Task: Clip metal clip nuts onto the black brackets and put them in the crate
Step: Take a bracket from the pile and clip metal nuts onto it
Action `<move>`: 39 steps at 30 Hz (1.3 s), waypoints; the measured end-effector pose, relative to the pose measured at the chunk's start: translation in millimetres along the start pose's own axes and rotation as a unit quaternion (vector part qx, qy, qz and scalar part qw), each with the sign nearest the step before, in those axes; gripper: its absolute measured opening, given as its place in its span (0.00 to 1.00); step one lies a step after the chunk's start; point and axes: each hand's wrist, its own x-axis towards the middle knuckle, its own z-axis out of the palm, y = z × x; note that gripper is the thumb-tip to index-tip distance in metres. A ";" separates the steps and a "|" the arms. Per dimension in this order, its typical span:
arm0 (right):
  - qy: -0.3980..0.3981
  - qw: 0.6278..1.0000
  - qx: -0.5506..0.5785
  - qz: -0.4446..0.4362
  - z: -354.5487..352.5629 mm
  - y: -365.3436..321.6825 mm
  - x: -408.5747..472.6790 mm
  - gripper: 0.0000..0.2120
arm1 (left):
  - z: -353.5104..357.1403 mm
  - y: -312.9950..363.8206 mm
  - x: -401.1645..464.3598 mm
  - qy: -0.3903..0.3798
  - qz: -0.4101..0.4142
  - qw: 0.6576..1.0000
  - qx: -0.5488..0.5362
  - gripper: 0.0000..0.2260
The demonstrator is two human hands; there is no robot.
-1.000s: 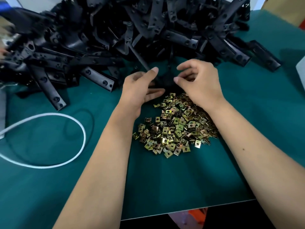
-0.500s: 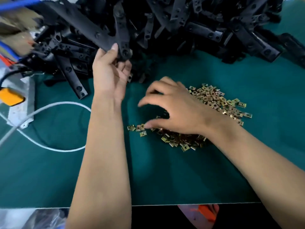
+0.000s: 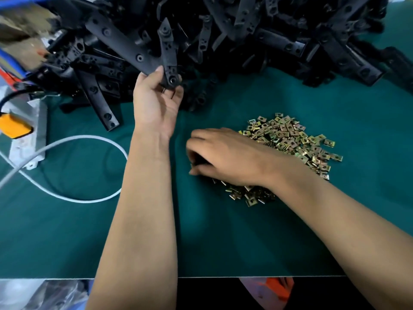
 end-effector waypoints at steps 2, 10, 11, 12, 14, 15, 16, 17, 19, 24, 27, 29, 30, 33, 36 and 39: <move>0.000 0.999 -0.008 0.034 -6.4 14.0 -8.8 0.13 | 4.0 -4.6 -2.8 -0.012 -0.007 1.000 0.009 0.07; 0.073 0.990 0.041 0.111 -15.7 51.1 -26.9 0.04 | 25.3 -33.6 -19.0 -0.130 -0.048 0.985 0.101 0.07; 0.102 0.986 0.070 0.115 -15.2 54.4 -27.8 0.04 | 26.0 -35.8 -20.3 -0.138 -0.057 0.983 0.112 0.07; 0.140 0.976 0.107 0.126 -14.7 57.6 -28.6 0.04 | 26.1 -37.3 -21.4 -0.142 -0.065 0.981 0.117 0.06; 0.216 0.942 0.199 0.163 -14.6 64.1 -29.8 0.05 | 26.6 -39.8 -21.7 -0.147 -0.079 0.980 0.111 0.06; 0.244 0.921 0.246 0.177 -14.7 67.4 -30.0 0.05 | 26.6 -40.9 -21.5 -0.148 -0.082 0.980 0.107 0.06; 0.268 0.901 0.287 0.185 -15.2 70.5 -30.3 0.05 | 26.3 -41.6 -21.3 -0.150 -0.085 0.979 0.107 0.06; 0.290 0.883 0.319 0.187 -16.1 73.2 -30.6 0.05 | 26.3 -42.3 -21.4 -0.152 -0.089 0.978 0.107 0.06; 0.325 0.851 0.367 0.187 -18.0 76.4 -31.5 0.06 | 26.6 -43.4 -21.7 -0.155 -0.101 0.977 0.107 0.06; 0.372 0.810 0.411 0.194 -16.8 77.1 -30.7 0.03 | 30.0 -52.0 -23.2 -0.158 -0.114 0.974 0.119 0.10; 0.397 0.814 0.372 0.204 -15.9 77.9 -30.4 0.03 | 33.2 -57.6 -24.9 -0.169 -0.094 0.970 0.149 0.15; 0.402 0.816 0.360 0.205 -15.8 78.6 -31.0 0.03 | 35.1 -60.2 -26.3 -0.173 -0.071 0.963 0.194 0.19; 0.400 0.819 0.355 0.209 -15.8 78.9 -31.1 0.04 | 35.5 -61.6 -26.8 -0.174 -0.058 0.960 0.212 0.21; 0.388 0.823 0.349 0.224 -15.8 80.0 -31.2 0.07 | 35.3 -65.5 -27.0 -0.165 -0.018 0.953 0.252 0.23; 0.381 0.824 0.350 0.230 -15.9 79.7 -31.2 0.10 | 33.9 -67.6 -24.5 -0.145 0.002 0.950 0.275 0.24; 0.378 0.825 0.344 0.241 -15.6 79.1 -30.7 0.09 | 33.0 -71.1 -22.7 -0.135 0.006 0.949 0.286 0.25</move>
